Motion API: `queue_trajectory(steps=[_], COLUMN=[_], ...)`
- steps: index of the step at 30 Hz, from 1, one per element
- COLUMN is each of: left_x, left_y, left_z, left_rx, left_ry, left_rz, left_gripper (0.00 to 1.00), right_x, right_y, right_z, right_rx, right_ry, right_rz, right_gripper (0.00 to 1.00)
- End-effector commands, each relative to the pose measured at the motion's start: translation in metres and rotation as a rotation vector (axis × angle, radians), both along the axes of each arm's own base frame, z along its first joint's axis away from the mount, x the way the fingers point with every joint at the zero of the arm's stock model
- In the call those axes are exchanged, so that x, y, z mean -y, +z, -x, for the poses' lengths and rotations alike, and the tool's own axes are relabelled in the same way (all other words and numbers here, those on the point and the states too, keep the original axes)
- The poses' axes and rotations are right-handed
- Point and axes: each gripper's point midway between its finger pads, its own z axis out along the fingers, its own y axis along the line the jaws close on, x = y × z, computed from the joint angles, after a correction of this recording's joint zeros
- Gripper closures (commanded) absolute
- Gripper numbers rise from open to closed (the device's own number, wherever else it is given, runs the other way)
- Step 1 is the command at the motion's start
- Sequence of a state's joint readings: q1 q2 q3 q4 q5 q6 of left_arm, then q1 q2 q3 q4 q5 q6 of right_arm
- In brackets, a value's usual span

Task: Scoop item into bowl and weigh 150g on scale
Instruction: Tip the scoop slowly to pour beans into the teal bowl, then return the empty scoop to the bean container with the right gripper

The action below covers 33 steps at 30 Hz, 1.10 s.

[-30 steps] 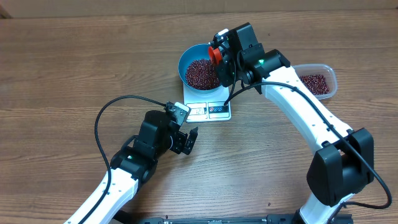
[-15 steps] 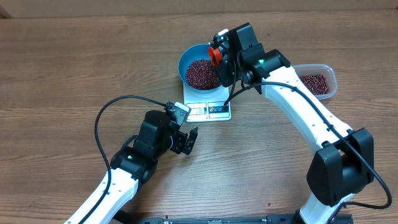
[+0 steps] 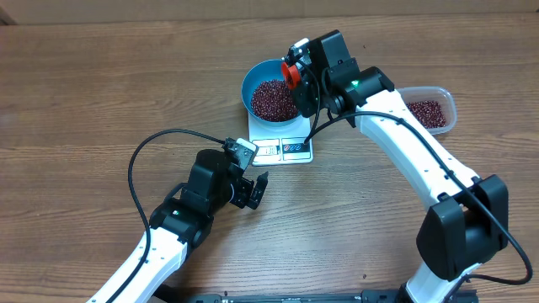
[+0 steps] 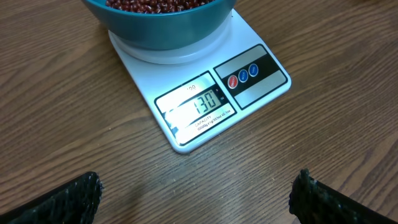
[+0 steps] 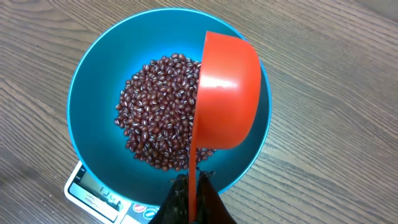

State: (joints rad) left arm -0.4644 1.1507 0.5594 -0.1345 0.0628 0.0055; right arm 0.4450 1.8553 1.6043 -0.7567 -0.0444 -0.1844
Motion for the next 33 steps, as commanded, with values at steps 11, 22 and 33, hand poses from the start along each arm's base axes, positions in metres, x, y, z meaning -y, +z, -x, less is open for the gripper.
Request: queue_trajectory(steps=[11, 22, 33], left_x=[-0.002, -0.002, -0.002], left_y=[-0.003, -0.003, -0.003], left_z=[0.0, 0.0, 0.0], left_rx=[-0.006, -0.006, -0.006], left_ry=[0.012, 0.012, 0.012], left_rz=[-0.007, -0.007, -0.007], left_gripper=[0.01, 0.0, 0.01], right_x=[0.004, 0.006, -0.002], right_y=[0.059, 0.06, 0.072], right_z=[-0.001, 0.001, 0.01], right_rx=[0.129, 0.127, 0.296], right_ry=[-0.01, -0.013, 0.055], right_rz=[-0.034, -0.025, 0.291], right_gripper=[0.96, 0.96, 0.96])
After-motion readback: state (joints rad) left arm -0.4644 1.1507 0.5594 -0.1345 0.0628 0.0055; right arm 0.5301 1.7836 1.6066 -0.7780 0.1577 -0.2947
